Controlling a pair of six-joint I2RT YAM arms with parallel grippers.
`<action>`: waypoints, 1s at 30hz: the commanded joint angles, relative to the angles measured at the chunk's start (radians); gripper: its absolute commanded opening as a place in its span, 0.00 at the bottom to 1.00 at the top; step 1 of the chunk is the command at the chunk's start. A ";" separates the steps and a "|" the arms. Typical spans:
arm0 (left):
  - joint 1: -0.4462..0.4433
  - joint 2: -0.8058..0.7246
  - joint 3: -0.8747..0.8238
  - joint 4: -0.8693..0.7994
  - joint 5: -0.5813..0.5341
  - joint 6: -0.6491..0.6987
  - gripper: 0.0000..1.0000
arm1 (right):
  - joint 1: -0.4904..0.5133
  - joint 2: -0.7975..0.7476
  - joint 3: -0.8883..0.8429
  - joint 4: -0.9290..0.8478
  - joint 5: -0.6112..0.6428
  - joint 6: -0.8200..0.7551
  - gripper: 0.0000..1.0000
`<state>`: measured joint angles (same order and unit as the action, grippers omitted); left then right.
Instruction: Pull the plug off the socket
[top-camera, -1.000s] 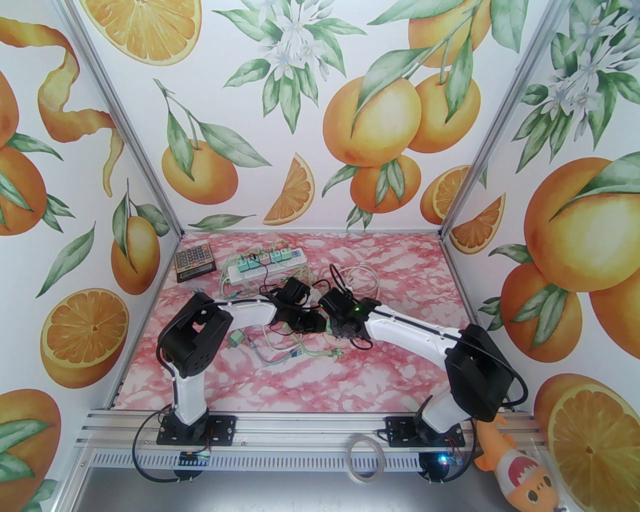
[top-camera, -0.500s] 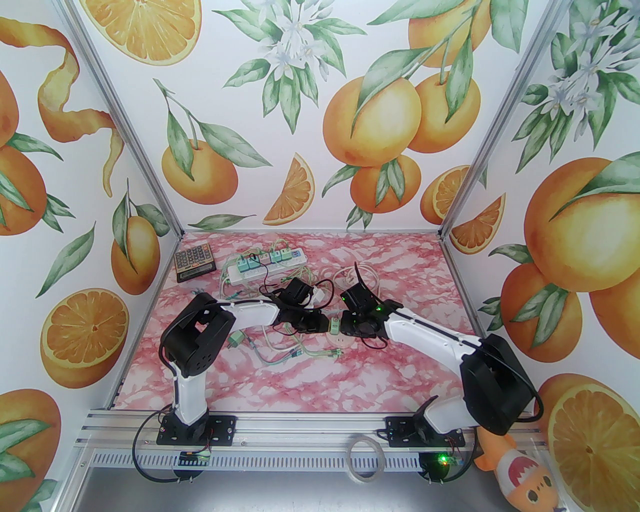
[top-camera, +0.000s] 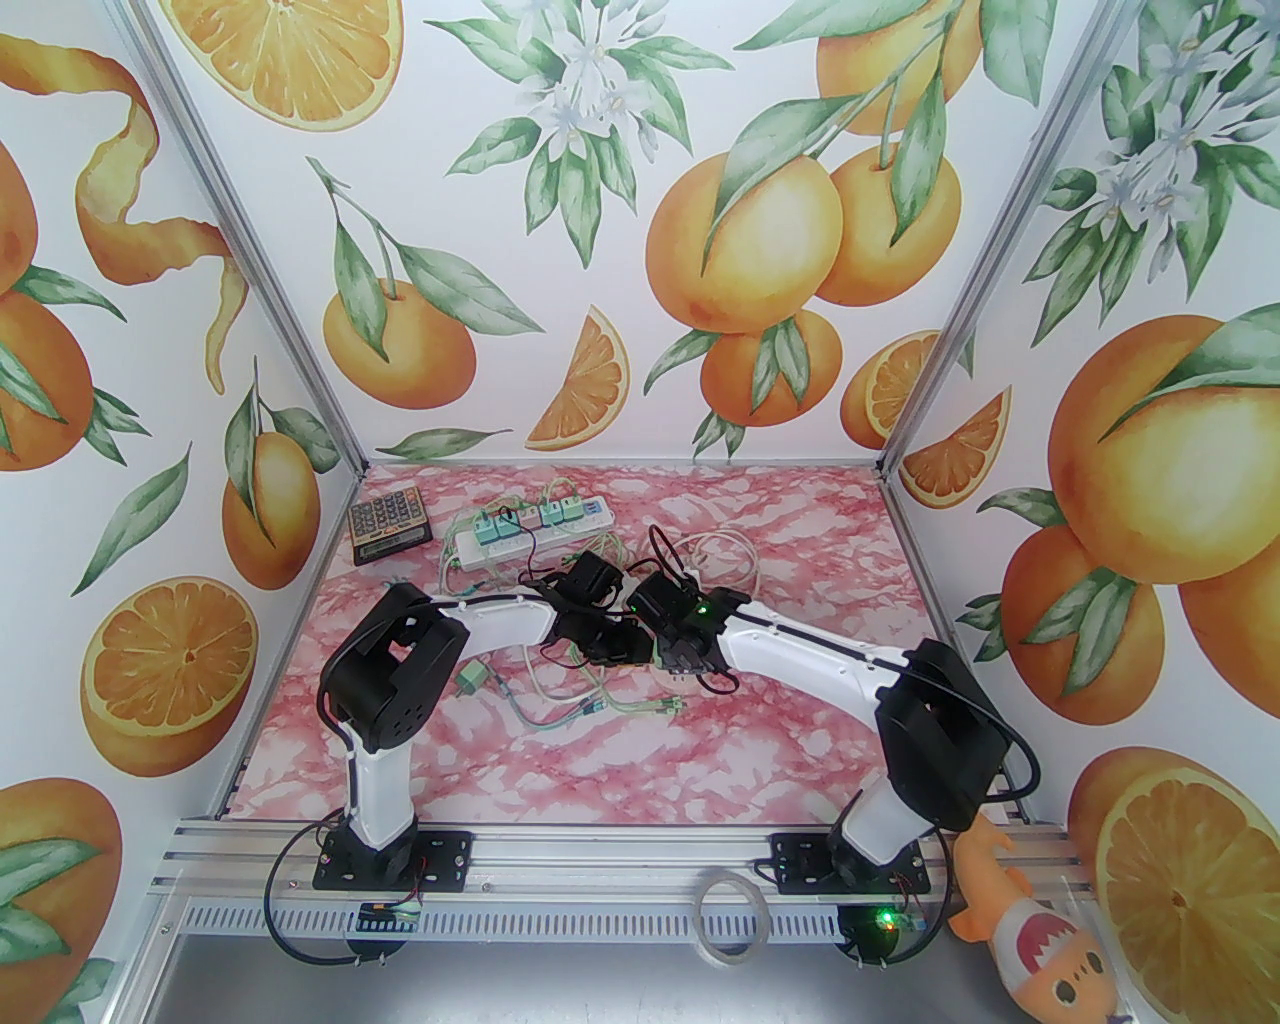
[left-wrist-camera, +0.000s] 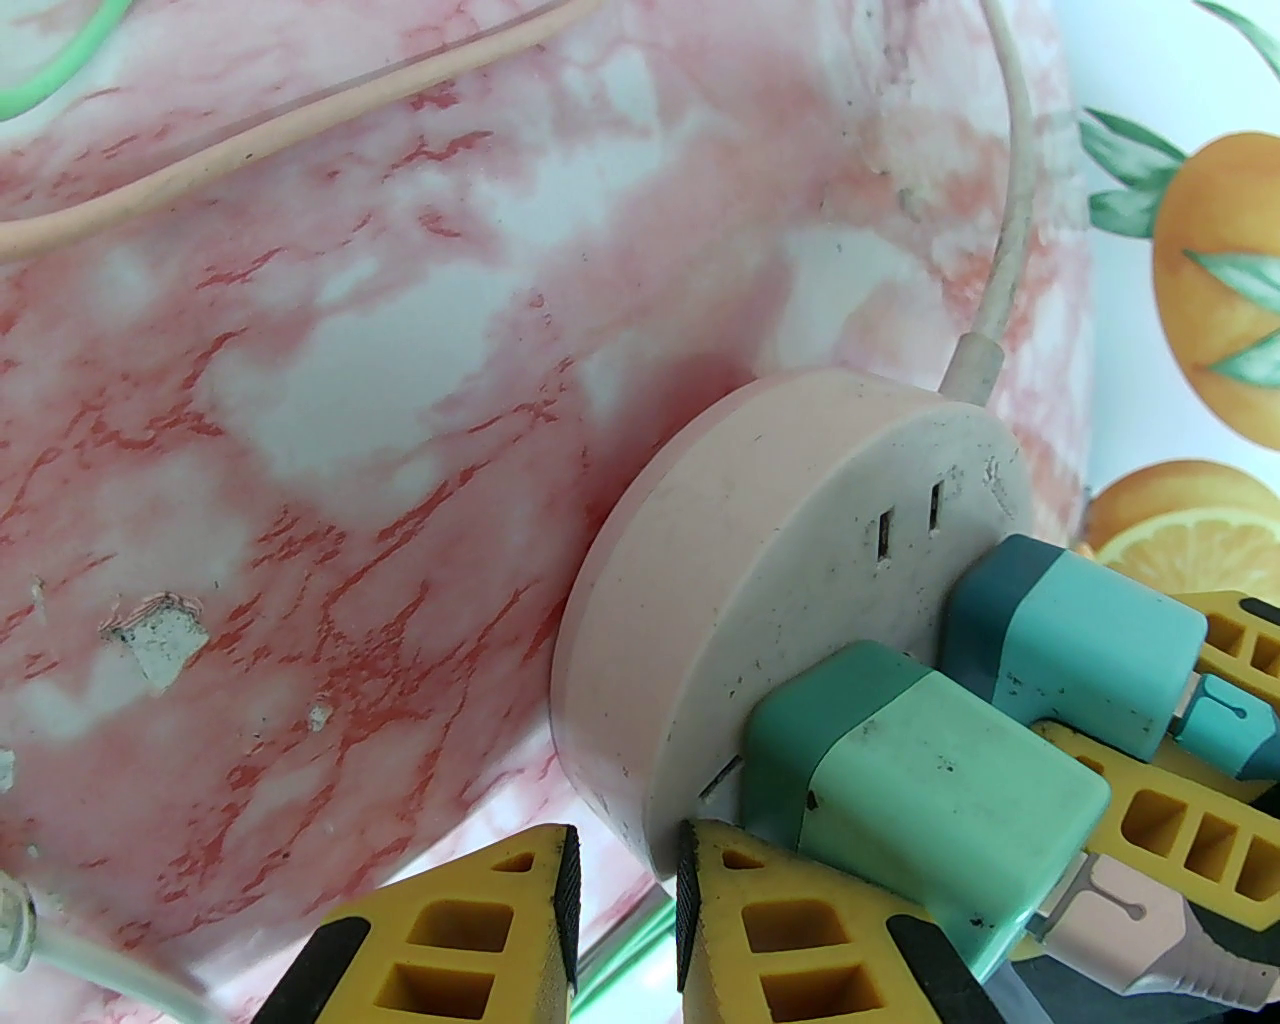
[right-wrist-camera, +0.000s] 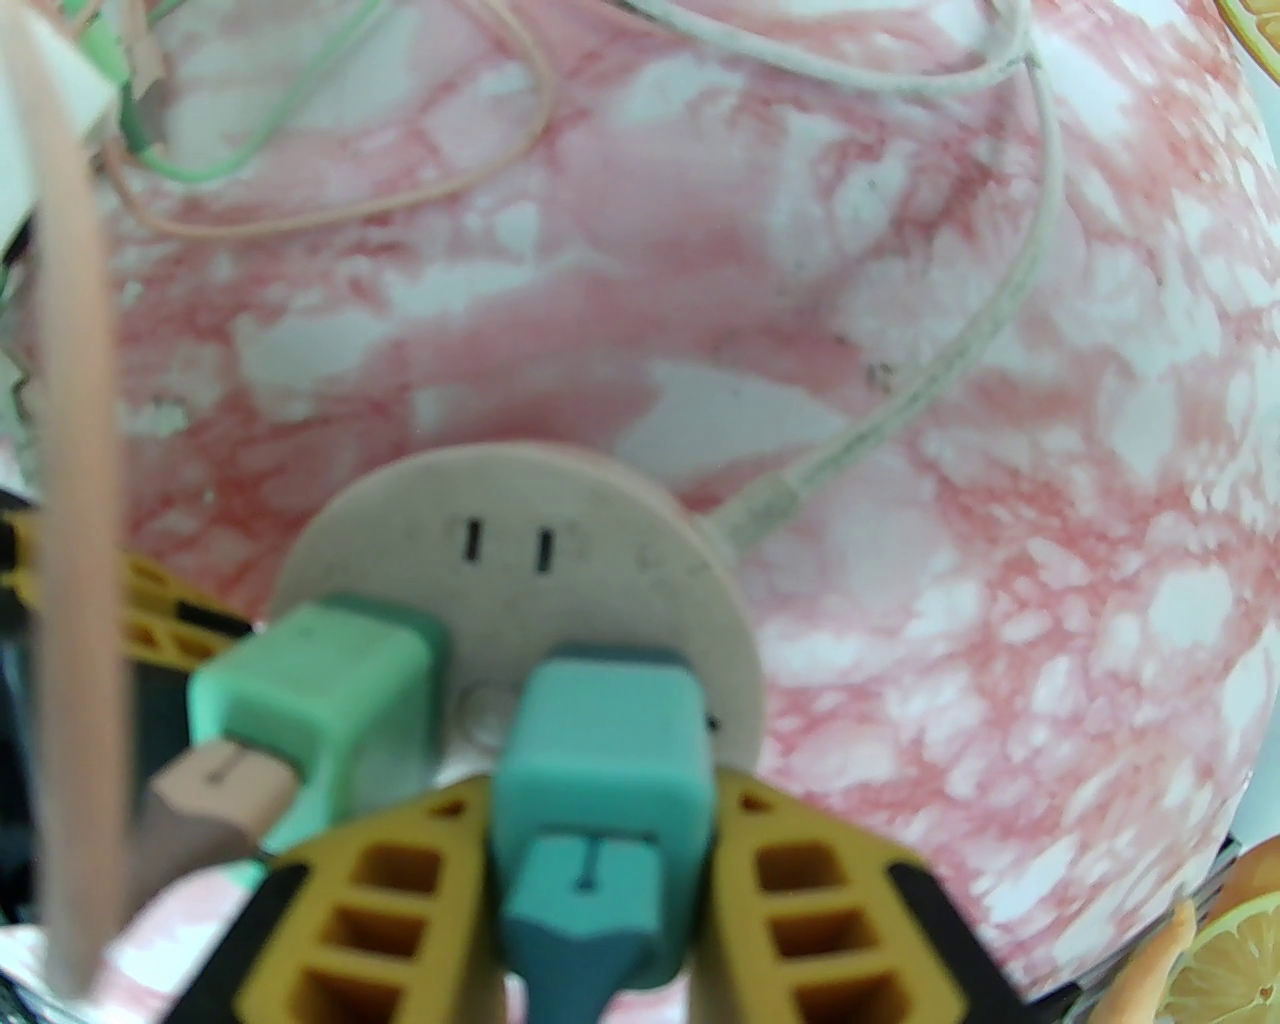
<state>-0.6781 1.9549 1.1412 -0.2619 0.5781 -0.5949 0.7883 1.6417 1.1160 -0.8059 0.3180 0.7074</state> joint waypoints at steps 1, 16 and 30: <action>-0.030 0.089 -0.028 -0.092 -0.141 0.020 0.23 | 0.007 -0.015 0.007 0.132 -0.121 -0.035 0.29; -0.029 0.074 -0.033 -0.080 -0.131 0.016 0.23 | -0.161 -0.205 -0.175 0.272 -0.281 0.018 0.30; 0.065 -0.079 -0.012 -0.106 -0.103 0.057 0.24 | -0.036 -0.107 -0.101 0.241 -0.181 0.009 0.30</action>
<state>-0.6529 1.9278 1.1511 -0.3241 0.5419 -0.5652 0.7395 1.5604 1.0149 -0.6609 0.2115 0.6994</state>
